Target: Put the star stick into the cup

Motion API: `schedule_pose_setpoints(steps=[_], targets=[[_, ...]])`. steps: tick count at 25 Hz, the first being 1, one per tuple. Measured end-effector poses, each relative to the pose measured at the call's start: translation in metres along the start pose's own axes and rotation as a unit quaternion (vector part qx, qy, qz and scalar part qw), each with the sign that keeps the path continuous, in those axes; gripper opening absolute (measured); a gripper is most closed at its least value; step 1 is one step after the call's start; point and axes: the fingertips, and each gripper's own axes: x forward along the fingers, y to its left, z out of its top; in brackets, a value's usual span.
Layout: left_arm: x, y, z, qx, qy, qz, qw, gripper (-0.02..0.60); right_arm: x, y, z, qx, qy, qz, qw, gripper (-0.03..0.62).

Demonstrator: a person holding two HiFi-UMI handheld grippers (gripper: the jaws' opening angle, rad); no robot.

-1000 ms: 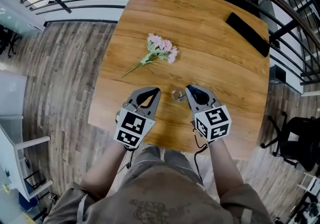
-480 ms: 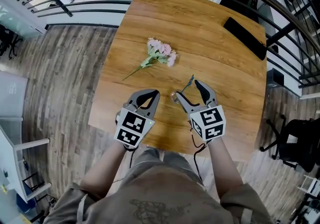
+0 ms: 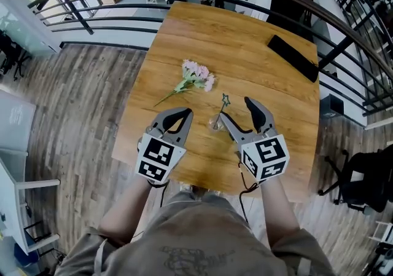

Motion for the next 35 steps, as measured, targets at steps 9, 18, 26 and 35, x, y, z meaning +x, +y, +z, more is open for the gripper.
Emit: schedule_pose_setpoints(steps=[9, 18, 26, 35], targets=[[-0.05, -0.001, 0.052, 0.026, -0.064, 0.028, 0.9972, 0.015, -0.072, 0.02, 0.07, -0.007, -0.081, 0.005, 0.997, 0.28], [-0.085, -0.017, 0.072, 0.049, -0.092, 0.039, 0.9938, 0.016, -0.131, 0.043, 0.095, -0.018, -0.124, 0.007, 0.992, 0.133], [-0.098, -0.032, 0.067, 0.049, -0.09, 0.036, 0.994, 0.015, -0.136, 0.054, 0.066, -0.015, -0.101, 0.024, 0.995, 0.041], [-0.103, -0.042, 0.046, 0.037, -0.075, 0.036, 0.9959, 0.015, -0.136, 0.057, 0.045, -0.014, -0.075, 0.039, 0.996, 0.031]])
